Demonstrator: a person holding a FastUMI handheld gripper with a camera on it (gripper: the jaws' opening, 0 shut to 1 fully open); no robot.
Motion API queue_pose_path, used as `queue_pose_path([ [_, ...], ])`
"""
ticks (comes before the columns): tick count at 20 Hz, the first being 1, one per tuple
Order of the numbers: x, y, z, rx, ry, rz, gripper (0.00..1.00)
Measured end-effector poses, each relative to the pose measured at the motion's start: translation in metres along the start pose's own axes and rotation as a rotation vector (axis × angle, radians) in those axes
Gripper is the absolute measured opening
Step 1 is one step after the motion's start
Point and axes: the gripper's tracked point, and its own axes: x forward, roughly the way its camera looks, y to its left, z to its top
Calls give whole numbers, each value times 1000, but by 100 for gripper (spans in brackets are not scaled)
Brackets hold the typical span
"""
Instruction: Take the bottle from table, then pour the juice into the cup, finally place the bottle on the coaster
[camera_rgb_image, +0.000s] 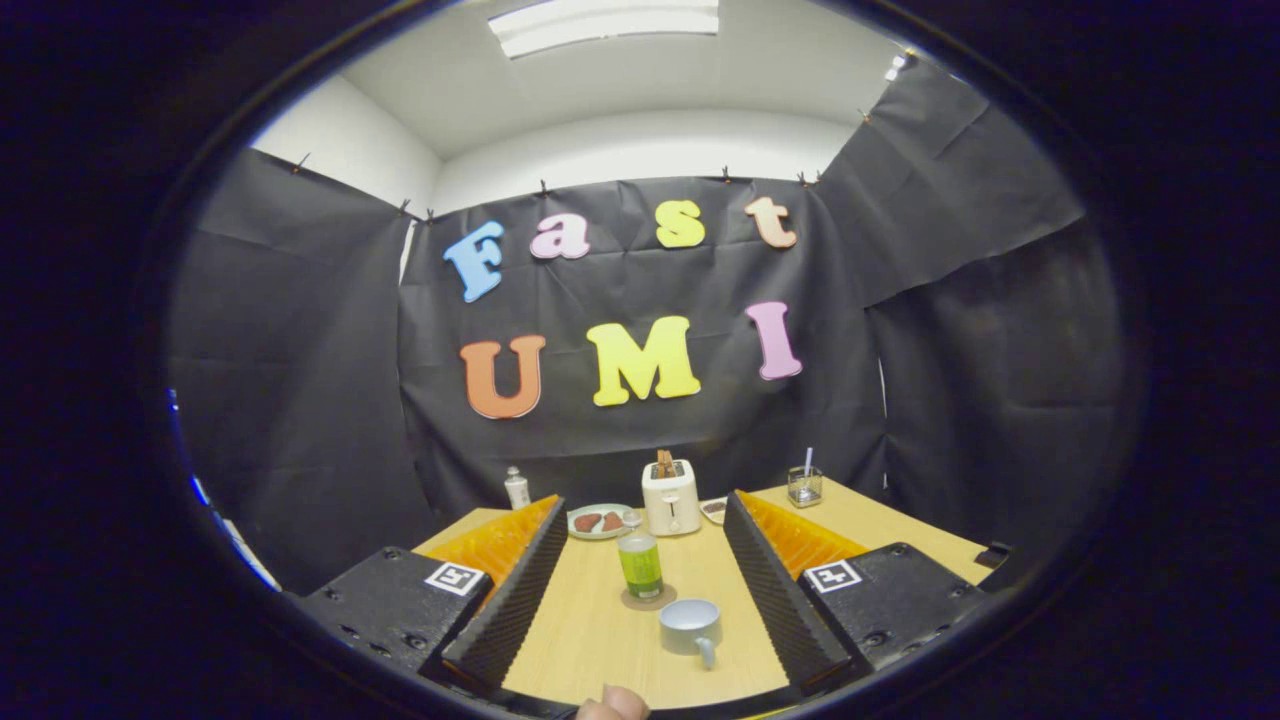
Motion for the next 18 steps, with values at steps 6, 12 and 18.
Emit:
queue_pose_path([
  [6,-3,3,-2,-31,10,-15,100],
  [12,-8,10,2,-103,-20,-42,100],
  [18,-4,11,-6,-91,3,-46,100],
])
